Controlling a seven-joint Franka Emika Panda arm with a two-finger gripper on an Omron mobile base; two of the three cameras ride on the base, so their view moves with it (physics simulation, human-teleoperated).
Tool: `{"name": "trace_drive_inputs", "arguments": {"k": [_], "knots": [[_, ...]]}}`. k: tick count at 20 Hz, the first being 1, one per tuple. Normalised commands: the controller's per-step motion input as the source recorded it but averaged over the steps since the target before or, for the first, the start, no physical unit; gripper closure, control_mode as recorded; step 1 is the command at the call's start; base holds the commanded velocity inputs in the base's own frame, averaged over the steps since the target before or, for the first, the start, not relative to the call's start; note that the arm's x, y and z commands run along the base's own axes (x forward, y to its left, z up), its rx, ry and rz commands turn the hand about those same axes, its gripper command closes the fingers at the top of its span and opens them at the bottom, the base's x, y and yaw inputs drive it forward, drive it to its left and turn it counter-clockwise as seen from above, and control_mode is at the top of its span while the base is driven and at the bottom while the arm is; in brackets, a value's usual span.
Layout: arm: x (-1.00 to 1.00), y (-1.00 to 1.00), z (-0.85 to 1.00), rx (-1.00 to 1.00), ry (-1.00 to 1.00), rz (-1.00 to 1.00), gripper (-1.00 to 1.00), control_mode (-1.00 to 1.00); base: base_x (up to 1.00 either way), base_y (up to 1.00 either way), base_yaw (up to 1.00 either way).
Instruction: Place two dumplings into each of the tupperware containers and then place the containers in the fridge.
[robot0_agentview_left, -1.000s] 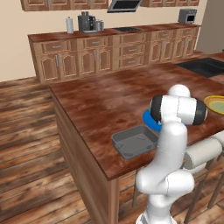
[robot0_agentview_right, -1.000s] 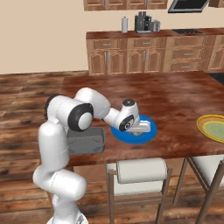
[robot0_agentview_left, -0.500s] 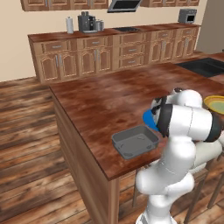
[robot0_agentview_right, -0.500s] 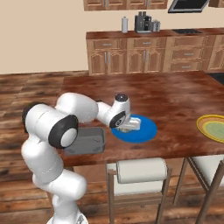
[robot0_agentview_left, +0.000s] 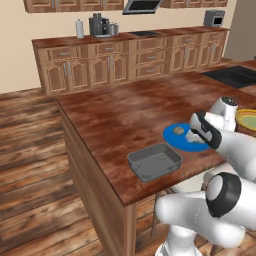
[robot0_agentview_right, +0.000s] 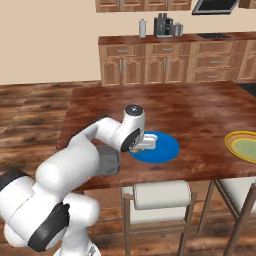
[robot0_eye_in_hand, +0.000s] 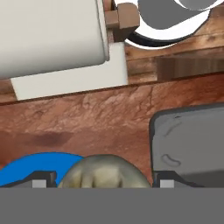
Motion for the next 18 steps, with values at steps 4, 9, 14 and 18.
{"name": "trace_drive_inputs", "arguments": {"k": [4,9,14,18], "knots": [[-0.78,0.24,0.40,0.00,0.01,0.18,1.00,-1.00,0.00,0.00,0.00],[-0.17,0.71,0.03,-0.07,0.08,0.10,1.00,-1.00,0.00,0.00,0.00],[0.01,0.93,0.00,-0.15,0.13,0.04,1.00,-1.00,0.00,0.00,0.00],[0.17,0.33,0.00,-0.02,0.09,-0.01,1.00,-1.00,0.00,0.00,0.00]]}}
